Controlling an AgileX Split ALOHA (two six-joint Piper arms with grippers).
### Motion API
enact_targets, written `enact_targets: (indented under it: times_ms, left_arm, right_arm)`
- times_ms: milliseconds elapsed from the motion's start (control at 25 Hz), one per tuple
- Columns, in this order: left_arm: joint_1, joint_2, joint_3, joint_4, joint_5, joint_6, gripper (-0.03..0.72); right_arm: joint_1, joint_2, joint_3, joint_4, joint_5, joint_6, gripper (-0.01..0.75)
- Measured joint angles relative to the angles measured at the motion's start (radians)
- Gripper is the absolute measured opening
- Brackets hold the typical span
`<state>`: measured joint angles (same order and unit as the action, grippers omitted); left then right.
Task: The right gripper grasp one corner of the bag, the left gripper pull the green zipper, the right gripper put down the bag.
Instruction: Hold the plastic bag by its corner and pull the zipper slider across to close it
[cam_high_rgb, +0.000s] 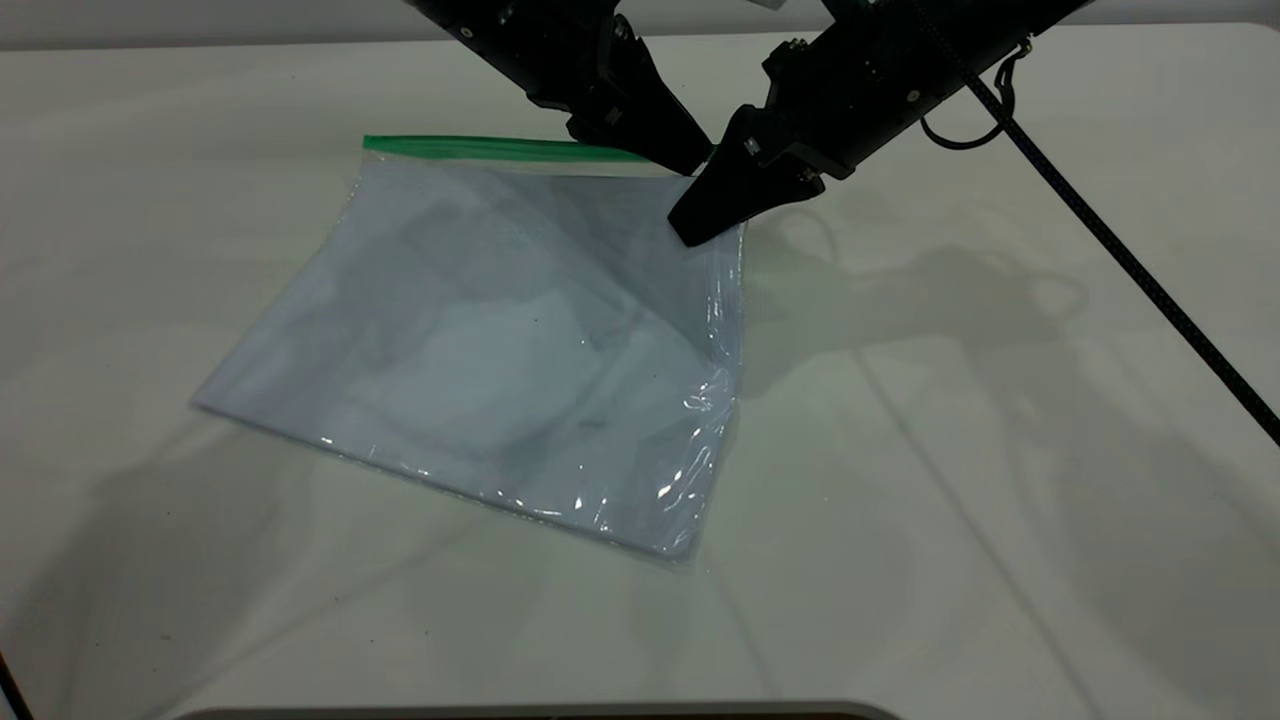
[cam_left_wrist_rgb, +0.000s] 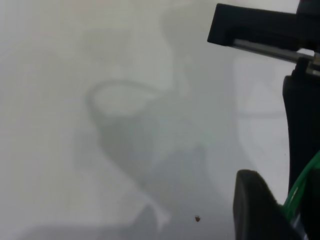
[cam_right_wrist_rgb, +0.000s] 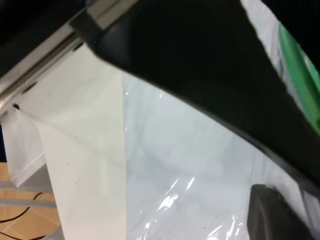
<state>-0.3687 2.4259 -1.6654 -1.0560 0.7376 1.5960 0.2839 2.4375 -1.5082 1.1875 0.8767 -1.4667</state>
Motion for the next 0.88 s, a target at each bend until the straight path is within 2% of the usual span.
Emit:
enact_targets:
  times_ms: [280, 800, 880]
  left_arm:
    - [0.000, 0.000, 0.000, 0.003, -0.019, 0.000, 0.201]
    - [0.000, 0.000, 0.000, 0.007, -0.044, 0.002, 0.197]
    - [0.000, 0.000, 0.000, 0.007, -0.044, 0.006, 0.179]
  right_arm:
    - [-0.004, 0.000, 0.000, 0.001, -0.007, 0.000, 0.037]
    - [-0.004, 0.000, 0.000, 0.001, -0.016, 0.000, 0.037]
    - [-0.004, 0.000, 0.000, 0.001, -0.017, 0.000, 0.037]
